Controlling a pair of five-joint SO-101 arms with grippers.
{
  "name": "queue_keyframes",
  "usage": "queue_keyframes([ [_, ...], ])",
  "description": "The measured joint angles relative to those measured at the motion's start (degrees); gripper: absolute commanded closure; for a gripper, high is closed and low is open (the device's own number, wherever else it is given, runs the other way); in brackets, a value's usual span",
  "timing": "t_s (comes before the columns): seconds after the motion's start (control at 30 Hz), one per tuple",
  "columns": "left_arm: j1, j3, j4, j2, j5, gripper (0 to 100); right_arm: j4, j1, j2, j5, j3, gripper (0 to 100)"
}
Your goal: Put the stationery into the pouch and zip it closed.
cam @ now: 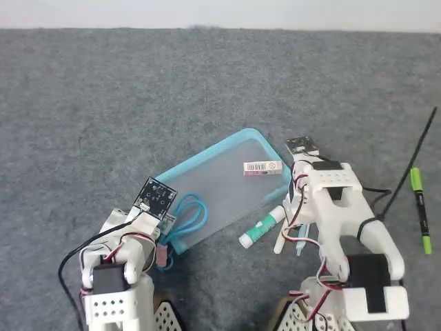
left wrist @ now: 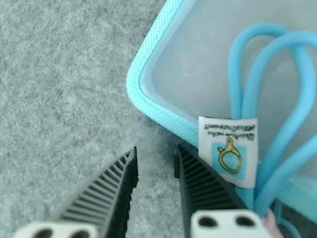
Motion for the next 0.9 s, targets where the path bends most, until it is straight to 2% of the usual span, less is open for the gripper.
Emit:
queue_keyframes([
  [0.07, 0.0, 0.0, 0.0, 0.0, 0.0, 89, 0.0, 2.4, 0.4, 0.0, -0.5, 98.4],
  [0.2, 0.0, 0.0, 0.0, 0.0, 0.0, 89, -1.0, 9.0, 1.1, 1.1, -0.9, 98.3],
  [0.37, 0.0, 0.0, 0.0, 0.0, 0.0, 89, -1.0, 16.8, 1.6, 9.1, -3.1, 99.2],
  [0.7, 0.0, 0.0, 0.0, 0.0, 0.0, 89, -0.1, 41.0, 2.9, 29.4, -15.2, 99.1],
  [0.9, 0.0, 0.0, 0.0, 0.0, 0.0, 89, 4.8, 45.7, 2.9, 39.0, -22.6, 99.0],
])
